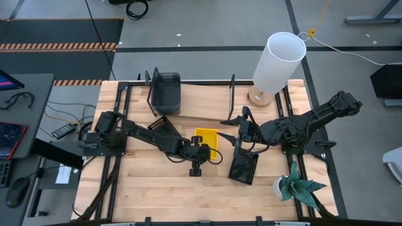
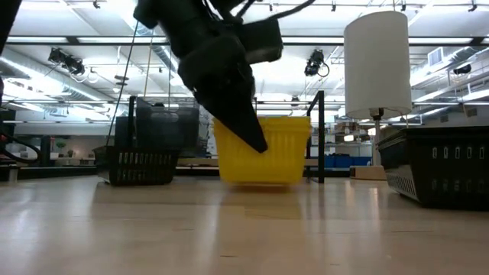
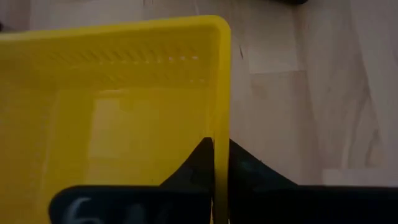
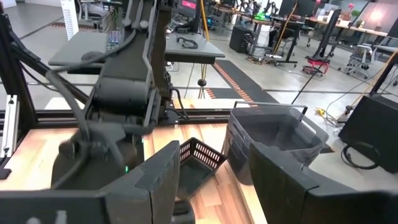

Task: Stack baskets on shelf by color
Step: Put the stacked yellow bins on the shelf

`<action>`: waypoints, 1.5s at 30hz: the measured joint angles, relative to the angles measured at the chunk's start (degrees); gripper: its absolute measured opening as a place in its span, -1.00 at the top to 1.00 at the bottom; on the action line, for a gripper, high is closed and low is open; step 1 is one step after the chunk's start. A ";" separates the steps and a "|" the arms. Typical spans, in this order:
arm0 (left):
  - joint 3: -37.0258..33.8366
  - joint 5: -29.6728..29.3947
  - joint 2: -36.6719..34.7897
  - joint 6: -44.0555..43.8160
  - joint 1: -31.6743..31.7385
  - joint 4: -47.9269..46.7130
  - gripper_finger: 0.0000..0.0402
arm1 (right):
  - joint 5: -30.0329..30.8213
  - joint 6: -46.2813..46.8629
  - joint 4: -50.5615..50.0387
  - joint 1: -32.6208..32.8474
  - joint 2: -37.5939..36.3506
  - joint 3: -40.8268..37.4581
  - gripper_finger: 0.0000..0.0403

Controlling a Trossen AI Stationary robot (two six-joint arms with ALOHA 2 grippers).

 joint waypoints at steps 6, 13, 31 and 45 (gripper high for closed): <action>-0.09 -0.48 -2.61 -1.34 -1.88 -3.82 0.91 | 0.02 0.02 -0.40 0.80 0.00 0.00 0.03; -0.11 -2.76 -3.68 -1.63 -3.84 -5.20 0.91 | 0.09 -0.28 -0.25 1.11 0.00 0.00 0.03; -0.09 -10.33 -13.88 1.18 -1.59 -11.62 0.91 | 0.08 -0.44 0.26 1.09 0.02 0.02 0.03; -0.09 -7.27 -15.97 8.72 9.69 -12.87 0.89 | 0.04 0.24 -0.97 1.09 0.02 0.02 0.03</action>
